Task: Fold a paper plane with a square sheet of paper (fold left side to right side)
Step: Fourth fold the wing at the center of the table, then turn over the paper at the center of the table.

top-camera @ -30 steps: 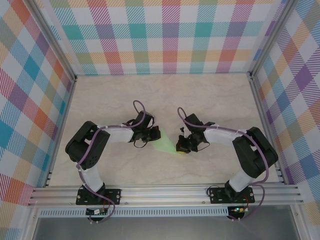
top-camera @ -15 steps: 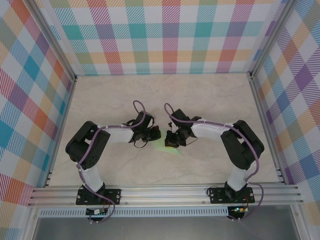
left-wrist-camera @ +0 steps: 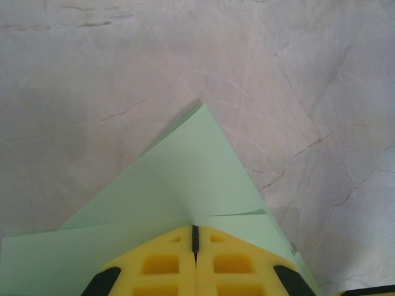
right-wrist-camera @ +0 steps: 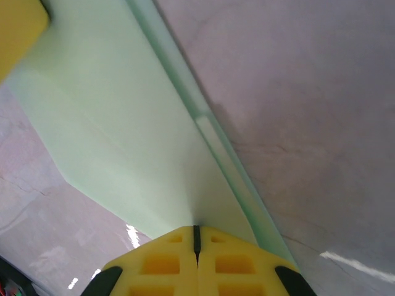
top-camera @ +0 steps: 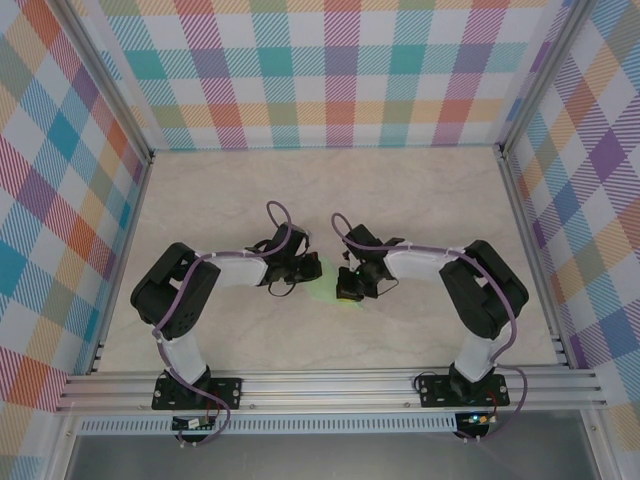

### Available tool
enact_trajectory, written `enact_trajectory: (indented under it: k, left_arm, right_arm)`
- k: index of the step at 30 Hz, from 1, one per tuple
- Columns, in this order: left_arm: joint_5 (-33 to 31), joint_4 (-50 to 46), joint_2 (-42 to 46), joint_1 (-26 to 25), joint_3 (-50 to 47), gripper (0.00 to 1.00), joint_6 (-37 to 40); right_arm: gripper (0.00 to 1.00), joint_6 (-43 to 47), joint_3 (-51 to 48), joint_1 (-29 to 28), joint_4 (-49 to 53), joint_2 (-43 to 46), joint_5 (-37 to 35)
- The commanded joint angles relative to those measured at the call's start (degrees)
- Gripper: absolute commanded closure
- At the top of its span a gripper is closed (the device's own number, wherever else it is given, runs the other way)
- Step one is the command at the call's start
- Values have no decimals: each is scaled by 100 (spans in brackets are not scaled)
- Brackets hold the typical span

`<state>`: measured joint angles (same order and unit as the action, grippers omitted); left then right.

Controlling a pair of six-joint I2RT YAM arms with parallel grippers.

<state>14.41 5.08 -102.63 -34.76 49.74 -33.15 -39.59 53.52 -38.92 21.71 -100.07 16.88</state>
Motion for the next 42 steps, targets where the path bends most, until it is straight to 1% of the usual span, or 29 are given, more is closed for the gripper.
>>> enact_trajectory:
  k: [1,14,18,20,22,24,26,28,30,33,35,38,42]
  left_arm:
    - [-484,-489,-90,-22,-215,100,142]
    - [-475,-513,-99,-22,-179,100,150]
    - [-413,-516,-32,-21,-150,100,143]
    - [-285,-502,79,-22,-115,100,116]
    - [-120,-508,280,-22,-62,95,76]
    - [75,-492,599,-22,-12,91,31]
    - [186,-512,952,-13,25,85,4]
    - [173,-625,1319,18,27,78,-34]
    - [66,-804,1685,64,-25,70,-113]
    - [-149,-1099,2067,151,-219,59,-366]
    - [-185,-1141,2224,205,-421,58,-563]
    - [-149,-922,2307,242,-756,52,-983]
    - [85,-478,2023,242,-946,51,-1294]
  right_arm:
    - [99,126,-419,156,575,272,-247]
    - [98,445,-1286,933,800,1101,-179]
    - [98,616,-1323,1087,828,1240,-25]
    - [97,681,-1299,1095,811,1476,-3]
    - [90,819,-1258,1097,772,1808,12]
    - [75,1007,-1199,1096,744,2093,-19]
    - [64,1263,-1148,1092,692,2201,24]
    - [58,1493,-1052,1084,596,2115,263]
    - [54,1624,-978,1085,393,1956,531]
    - [45,1682,-888,1058,122,1705,649]
    - [41,1722,-807,1014,15,1516,684]
    - [39,1787,-625,848,1,1203,670]
    - [38,1719,-553,681,-54,936,585]
